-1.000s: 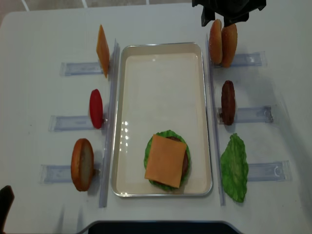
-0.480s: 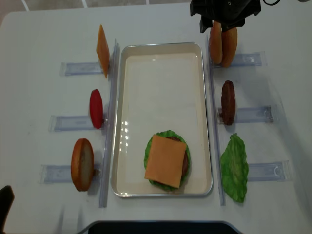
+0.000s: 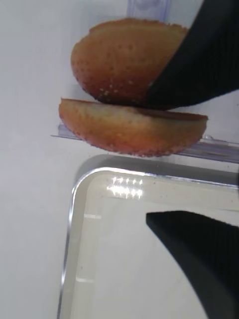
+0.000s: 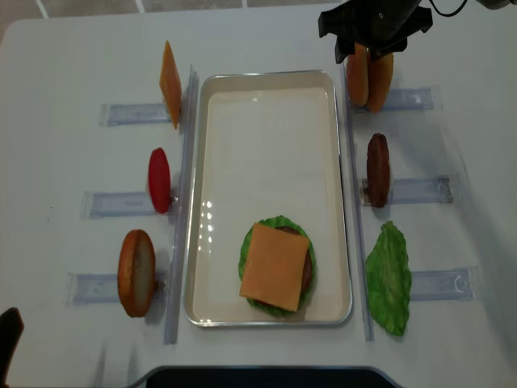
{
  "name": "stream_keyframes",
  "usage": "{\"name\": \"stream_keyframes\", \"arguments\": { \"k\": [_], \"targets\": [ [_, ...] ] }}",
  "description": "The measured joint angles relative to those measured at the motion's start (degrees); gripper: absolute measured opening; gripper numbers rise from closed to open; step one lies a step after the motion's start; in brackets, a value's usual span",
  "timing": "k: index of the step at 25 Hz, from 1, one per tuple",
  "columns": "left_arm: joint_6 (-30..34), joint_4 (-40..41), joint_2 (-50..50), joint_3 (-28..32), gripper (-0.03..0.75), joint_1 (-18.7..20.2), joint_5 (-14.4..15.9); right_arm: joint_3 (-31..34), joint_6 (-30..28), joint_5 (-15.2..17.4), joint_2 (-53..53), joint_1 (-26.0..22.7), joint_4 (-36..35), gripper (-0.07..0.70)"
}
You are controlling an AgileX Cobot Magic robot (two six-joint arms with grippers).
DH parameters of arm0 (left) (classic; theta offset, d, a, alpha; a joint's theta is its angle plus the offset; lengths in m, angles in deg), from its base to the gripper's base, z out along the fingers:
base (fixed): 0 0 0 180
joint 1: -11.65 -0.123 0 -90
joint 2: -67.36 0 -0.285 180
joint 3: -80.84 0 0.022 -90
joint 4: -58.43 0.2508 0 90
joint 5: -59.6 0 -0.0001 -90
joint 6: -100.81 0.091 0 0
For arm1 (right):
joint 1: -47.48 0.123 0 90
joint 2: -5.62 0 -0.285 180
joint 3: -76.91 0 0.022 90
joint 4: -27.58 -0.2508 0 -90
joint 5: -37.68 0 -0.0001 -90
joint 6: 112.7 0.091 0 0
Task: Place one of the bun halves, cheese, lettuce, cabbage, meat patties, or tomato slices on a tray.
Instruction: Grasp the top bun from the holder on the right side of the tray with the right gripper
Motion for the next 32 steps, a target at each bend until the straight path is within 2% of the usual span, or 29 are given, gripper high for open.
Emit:
{"name": "stream_keyframes", "arguments": {
  "k": [11, 16, 24, 32],
  "targets": [
    [0.0, 0.0, 0.0, 0.0, 0.391, 0.0, 0.0, 0.0, -0.21, -1.15, -2.41, 0.0, 0.06, 0.447],
    [0.0, 0.0, 0.0, 0.0, 0.391, 0.0, 0.0, 0.0, -0.27, -1.27, -2.43, 0.0, 1.07, 0.376],
    [0.0, 0.0, 0.0, 0.0, 0.391, 0.0, 0.0, 0.0, -0.22, -1.31, -2.43, -0.33, 1.94, 0.212],
    [0.0, 0.0, 0.0, 0.0, 0.391, 0.0, 0.0, 0.0, -0.17, -1.28, -2.43, -0.33, 1.83, 0.208]
  ]
}}
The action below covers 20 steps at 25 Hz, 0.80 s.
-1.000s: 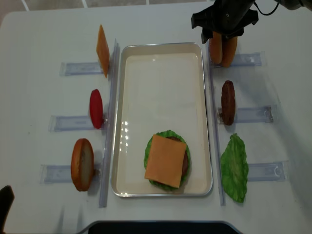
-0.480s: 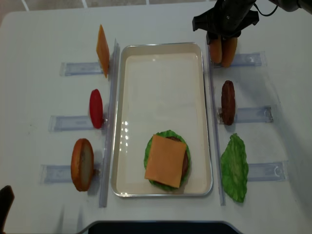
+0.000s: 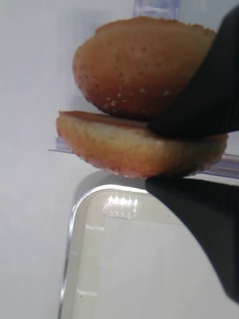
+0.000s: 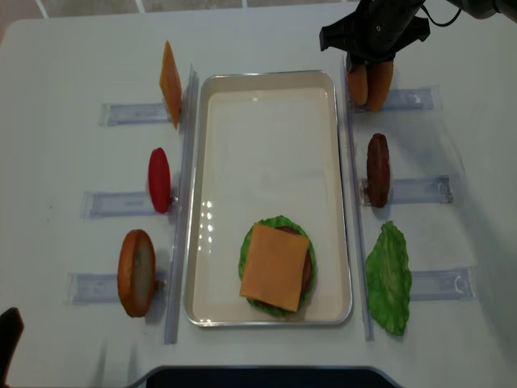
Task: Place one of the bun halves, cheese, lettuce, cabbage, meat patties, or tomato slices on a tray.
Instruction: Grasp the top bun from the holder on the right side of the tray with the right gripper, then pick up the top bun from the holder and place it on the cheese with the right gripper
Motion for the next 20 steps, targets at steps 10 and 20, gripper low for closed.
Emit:
{"name": "stream_keyframes", "arguments": {
  "k": [10, 20],
  "targets": [
    [0.0, 0.0, 0.0, 0.0, 0.391, 0.0, 0.0, 0.0, 0.0, 4.22, 3.57, 1.26, -1.07, 0.199],
    [0.0, 0.0, 0.0, 0.0, 0.391, 0.0, 0.0, 0.0, 0.0, 10.47, 11.51, 3.42, -3.97, 0.198]
  ]
}}
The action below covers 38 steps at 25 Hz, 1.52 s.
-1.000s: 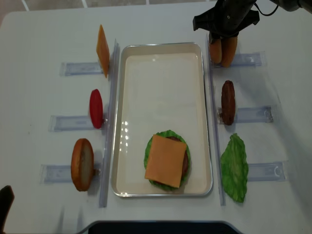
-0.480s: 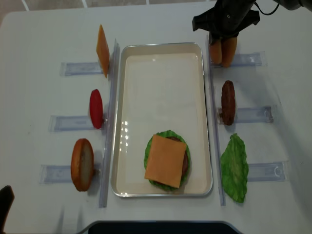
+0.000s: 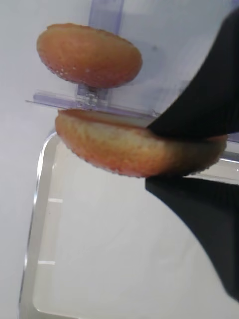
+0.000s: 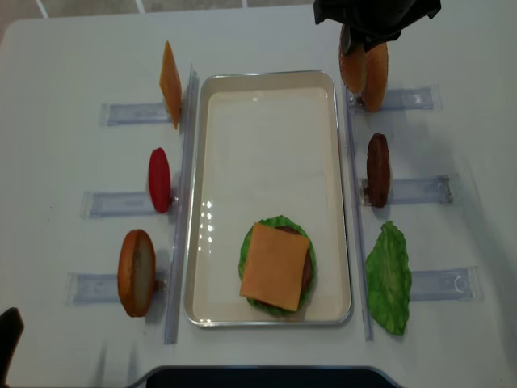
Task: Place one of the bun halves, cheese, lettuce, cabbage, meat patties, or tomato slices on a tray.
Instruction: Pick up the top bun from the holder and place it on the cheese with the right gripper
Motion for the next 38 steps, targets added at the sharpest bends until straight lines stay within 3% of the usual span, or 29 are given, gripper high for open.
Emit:
{"name": "stream_keyframes", "arguments": {
  "k": [3, 7, 9, 15, 20, 25, 30, 38],
  "targets": [
    [0.0, 0.0, 0.0, 0.0, 0.391, 0.0, 0.0, 0.05, -0.05, 2.75, 2.41, 1.32, -0.5, 0.198],
    [0.0, 0.0, 0.0, 0.0, 0.391, 0.0, 0.0, 3.23, -0.63, 2.21, 6.65, 2.5, -4.11, 0.198],
    [0.0, 0.0, 0.0, 0.0, 0.391, 0.0, 0.0, 6.06, -1.47, 0.73, 9.23, 3.01, -6.28, 0.198],
    [0.0, 0.0, 0.0, 0.0, 0.391, 0.0, 0.0, 19.65, -4.88, -7.68, 18.95, 4.03, -14.67, 0.198],
    [0.0, 0.0, 0.0, 0.0, 0.391, 0.0, 0.0, 32.89, -14.26, -14.9, 27.57, 4.03, -27.39, 0.198],
    [0.0, 0.0, 0.0, 0.0, 0.391, 0.0, 0.0, 43.7, -24.25, -17.58, 33.39, 4.03, -39.79, 0.198],
    [0.0, 0.0, 0.0, 0.0, 0.391, 0.0, 0.0, 50.67, -33.62, -18.73, 34.91, 6.13, -49.07, 0.198],
    [0.0, 0.0, 0.0, 0.0, 0.391, 0.0, 0.0, 55.98, -44.13, -24.83, 33.98, 10.34, -59.68, 0.198]
  ]
}}
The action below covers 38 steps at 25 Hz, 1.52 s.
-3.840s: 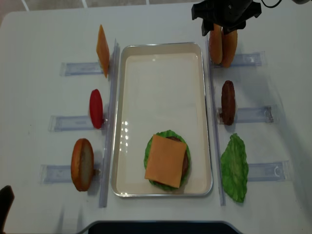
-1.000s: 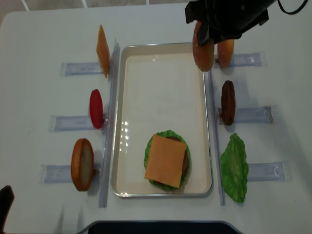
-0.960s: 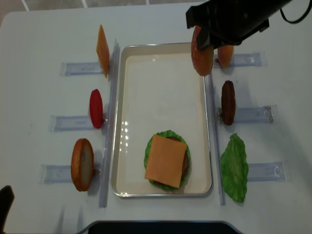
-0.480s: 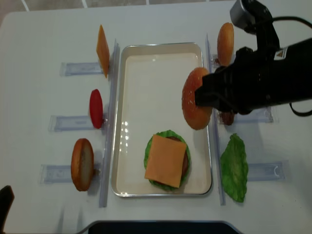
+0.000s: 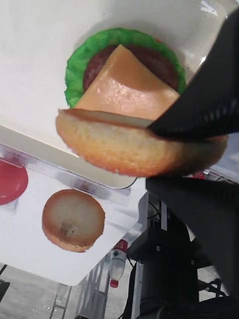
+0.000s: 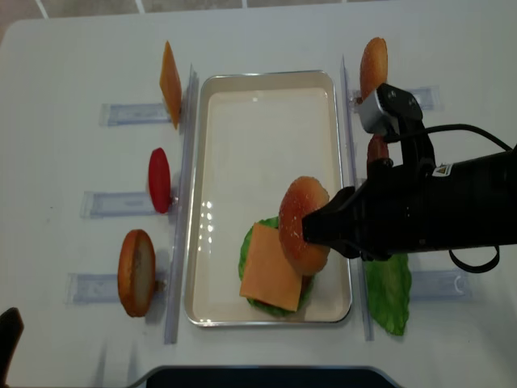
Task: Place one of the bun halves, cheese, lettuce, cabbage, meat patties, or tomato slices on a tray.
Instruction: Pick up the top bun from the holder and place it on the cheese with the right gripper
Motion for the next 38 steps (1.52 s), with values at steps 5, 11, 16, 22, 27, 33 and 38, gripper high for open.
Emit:
{"name": "stream_keyframes", "arguments": {
  "k": [5, 11, 16, 22, 27, 33, 38],
  "targets": [
    [0.0, 0.0, 0.0, 0.0, 0.391, 0.0, 0.0, 0.0, -8.71, 0.19, -4.57, -0.03, -9.94, 0.197],
    [0.0, 0.0, 0.0, 0.0, 0.391, 0.0, 0.0, 0.06, -22.96, 7.13, -11.19, -0.03, -24.34, 0.196],
    [0.0, 0.0, 0.0, 0.0, 0.391, 0.0, 0.0, 0.06, -29.95, 12.07, -15.04, -0.03, -32.32, 0.196],
    [0.0, 0.0, 0.0, 0.0, 0.391, 0.0, 0.0, 0.06, -30.63, 14.54, -19.23, -0.58, -33.32, 0.196],
    [0.0, 0.0, 0.0, 0.0, 0.391, 0.0, 0.0, 0.06, -30.74, 16.99, -20.99, -2.29, -33.37, 0.195],
    [0.0, 0.0, 0.0, 0.0, 0.391, 0.0, 0.0, 0.89, -30.74, 17.68, -21.17, -4.33, -33.12, 0.194],
    [0.0, 0.0, 0.0, 0.0, 0.391, 0.0, 0.0, 1.77, -30.75, 18.54, -21.17, -5.32, -32.6, 0.194]
  ]
}}
